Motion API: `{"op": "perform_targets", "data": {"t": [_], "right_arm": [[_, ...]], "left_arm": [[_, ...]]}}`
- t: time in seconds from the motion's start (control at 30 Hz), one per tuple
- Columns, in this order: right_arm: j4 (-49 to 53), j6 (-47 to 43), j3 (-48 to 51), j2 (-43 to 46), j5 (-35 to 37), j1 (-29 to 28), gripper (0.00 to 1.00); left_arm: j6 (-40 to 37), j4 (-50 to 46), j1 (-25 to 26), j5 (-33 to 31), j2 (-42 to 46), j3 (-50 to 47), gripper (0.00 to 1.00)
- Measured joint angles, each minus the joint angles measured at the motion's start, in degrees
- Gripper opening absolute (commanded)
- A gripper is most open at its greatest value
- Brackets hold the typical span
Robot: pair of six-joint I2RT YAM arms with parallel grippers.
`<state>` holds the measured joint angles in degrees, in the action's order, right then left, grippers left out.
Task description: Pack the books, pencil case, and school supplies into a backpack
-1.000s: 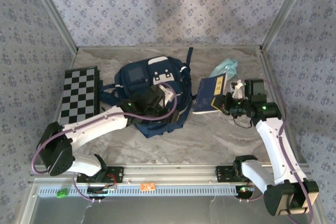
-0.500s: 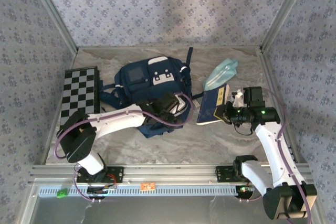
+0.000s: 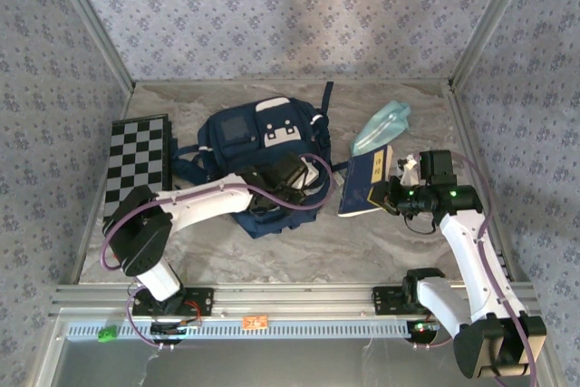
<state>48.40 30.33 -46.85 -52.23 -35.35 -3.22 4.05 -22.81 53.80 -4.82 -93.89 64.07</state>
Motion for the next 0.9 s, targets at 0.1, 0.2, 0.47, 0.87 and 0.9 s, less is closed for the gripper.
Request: {"op": "perform_targets", "data": {"t": [0.1, 0.2, 0.47, 0.87, 0.9], "right_arm": [[0.4, -0.2, 0.0, 0.0, 0.0, 0.0, 0.00], [1.3, -0.9, -0.5, 0.0, -0.3, 0.0, 0.00], [1.4, -0.6, -2.1, -0.3, -1.1, -6.3, 0.00], [-26.1, 11.4, 1.2, -12.9, -1.9, -22.9, 0.00], [-29.1, 12.4, 1.1, -15.2, -1.5, -23.6, 0.00]], "left_arm": [[-0.4, 0.0, -0.3, 1.0, 0.4, 0.0, 0.00], [-0.6, -0.7, -0.9, 1.2, 1.3, 0.3, 0.00], [-1.1, -4.1, -4.8, -0.5, 7.2, 7.2, 0.00], [-3.0, -4.0, -8.4, -3.6, 11.0, 13.2, 0.00], [-3.1, -4.0, -8.4, -3.5, 11.0, 13.3, 0.00]]}}
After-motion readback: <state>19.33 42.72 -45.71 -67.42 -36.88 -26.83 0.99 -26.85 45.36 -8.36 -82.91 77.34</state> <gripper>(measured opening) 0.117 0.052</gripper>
